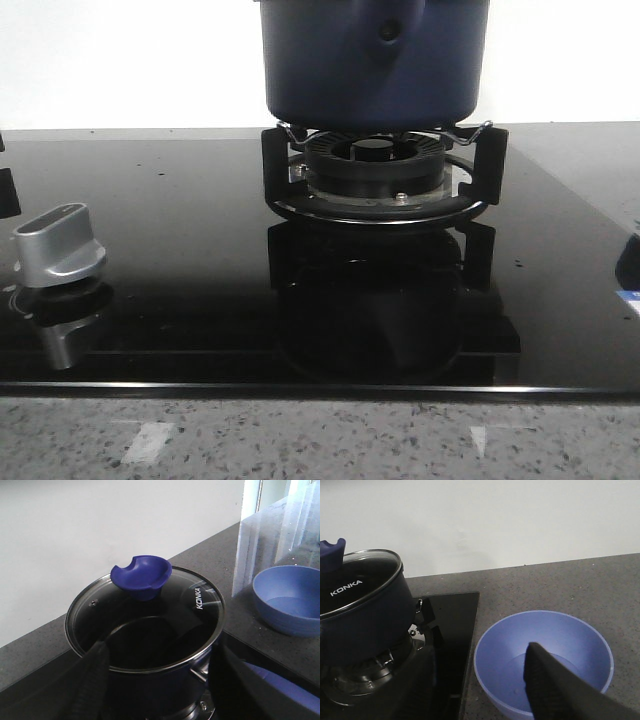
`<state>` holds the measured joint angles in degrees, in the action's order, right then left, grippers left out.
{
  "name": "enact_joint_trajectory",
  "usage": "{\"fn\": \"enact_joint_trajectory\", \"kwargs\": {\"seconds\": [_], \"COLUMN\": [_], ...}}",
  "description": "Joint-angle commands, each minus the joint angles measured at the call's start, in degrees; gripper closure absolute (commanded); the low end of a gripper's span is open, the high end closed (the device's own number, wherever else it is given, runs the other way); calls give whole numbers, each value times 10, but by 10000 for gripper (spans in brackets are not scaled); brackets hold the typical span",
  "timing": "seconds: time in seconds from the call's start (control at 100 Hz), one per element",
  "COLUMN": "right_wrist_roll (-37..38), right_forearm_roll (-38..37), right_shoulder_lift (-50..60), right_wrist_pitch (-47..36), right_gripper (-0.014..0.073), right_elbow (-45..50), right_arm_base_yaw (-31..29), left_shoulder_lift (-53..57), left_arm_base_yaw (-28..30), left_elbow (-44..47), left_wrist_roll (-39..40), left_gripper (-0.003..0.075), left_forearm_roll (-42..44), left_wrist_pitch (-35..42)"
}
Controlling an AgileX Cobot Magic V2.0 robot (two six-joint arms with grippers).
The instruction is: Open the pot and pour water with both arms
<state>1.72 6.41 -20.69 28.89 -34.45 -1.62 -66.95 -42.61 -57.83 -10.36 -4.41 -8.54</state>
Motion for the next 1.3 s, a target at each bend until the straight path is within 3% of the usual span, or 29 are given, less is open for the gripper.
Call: {"fn": "enact_joint_trajectory", "kwargs": {"seconds": [0.0, 0.41, 1.14, 1.29], "right_wrist_roll": [-6, -6, -6, -6], "right_forearm_roll": [-5, -5, -5, -5], "right_shoulder_lift": [-9, -9, -9, -9], "right_wrist_pitch": [-51, -34, -41, -41], "right_gripper": [231, 231, 231, 231], "right_elbow": [-20, -20, -20, -20], "right_arm_base_yaw": [2, 2, 2, 2], "left_shoulder_lift": [14, 14, 14, 14], "left_arm_base_yaw": [-3, -64, -65, -68], "left_elbow": [-22, -50, -56, -56], "left_wrist_roll": [-8, -104, -123, -156], "left_gripper": [334, 334, 334, 334], "left_forearm_roll": [9, -13, -9, -7], "left_wrist_pitch": [31, 19, 21, -8]}}
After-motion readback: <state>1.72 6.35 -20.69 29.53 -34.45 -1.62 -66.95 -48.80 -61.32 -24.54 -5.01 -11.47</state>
